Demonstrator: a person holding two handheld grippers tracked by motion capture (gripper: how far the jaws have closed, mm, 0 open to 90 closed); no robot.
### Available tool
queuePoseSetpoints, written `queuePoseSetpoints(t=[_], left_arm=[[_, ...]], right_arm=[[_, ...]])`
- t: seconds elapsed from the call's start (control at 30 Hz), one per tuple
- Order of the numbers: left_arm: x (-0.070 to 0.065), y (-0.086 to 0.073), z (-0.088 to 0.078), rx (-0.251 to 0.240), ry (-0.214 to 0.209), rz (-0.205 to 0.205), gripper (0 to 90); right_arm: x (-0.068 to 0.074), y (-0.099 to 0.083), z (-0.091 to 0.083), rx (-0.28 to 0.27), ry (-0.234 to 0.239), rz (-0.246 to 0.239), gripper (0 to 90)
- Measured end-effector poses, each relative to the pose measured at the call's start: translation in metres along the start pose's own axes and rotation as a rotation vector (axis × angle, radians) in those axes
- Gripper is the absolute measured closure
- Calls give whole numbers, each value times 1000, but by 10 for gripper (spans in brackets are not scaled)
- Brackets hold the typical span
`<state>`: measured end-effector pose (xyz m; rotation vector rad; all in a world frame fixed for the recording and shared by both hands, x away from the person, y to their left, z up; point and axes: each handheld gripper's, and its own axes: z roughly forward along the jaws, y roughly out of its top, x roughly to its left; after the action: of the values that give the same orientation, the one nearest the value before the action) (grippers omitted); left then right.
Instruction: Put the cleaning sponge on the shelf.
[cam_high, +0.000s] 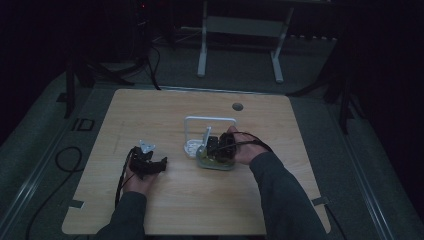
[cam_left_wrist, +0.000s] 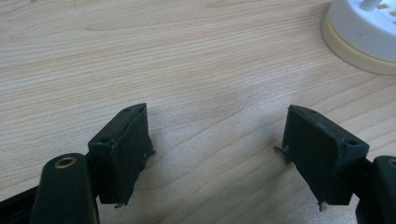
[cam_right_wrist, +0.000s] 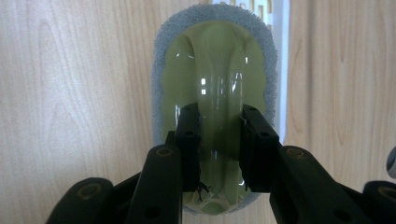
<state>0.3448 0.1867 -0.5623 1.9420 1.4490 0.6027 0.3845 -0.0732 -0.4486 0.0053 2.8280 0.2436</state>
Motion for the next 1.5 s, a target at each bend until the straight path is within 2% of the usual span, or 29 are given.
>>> queuePoseSetpoints(t=[0.37, 0.63, 1.5], left_arm=[[0, 0, 0, -1, 0, 1, 234], [0, 0, 0, 0, 0, 1, 233], [0, 0, 0, 0, 1, 1, 234]], right_arm=[[-3, 3, 1, -24, -46, 1, 717], [0, 7, 3, -11, -67, -25, 717], [-3, 14, 13, -5, -132, -47, 716]])
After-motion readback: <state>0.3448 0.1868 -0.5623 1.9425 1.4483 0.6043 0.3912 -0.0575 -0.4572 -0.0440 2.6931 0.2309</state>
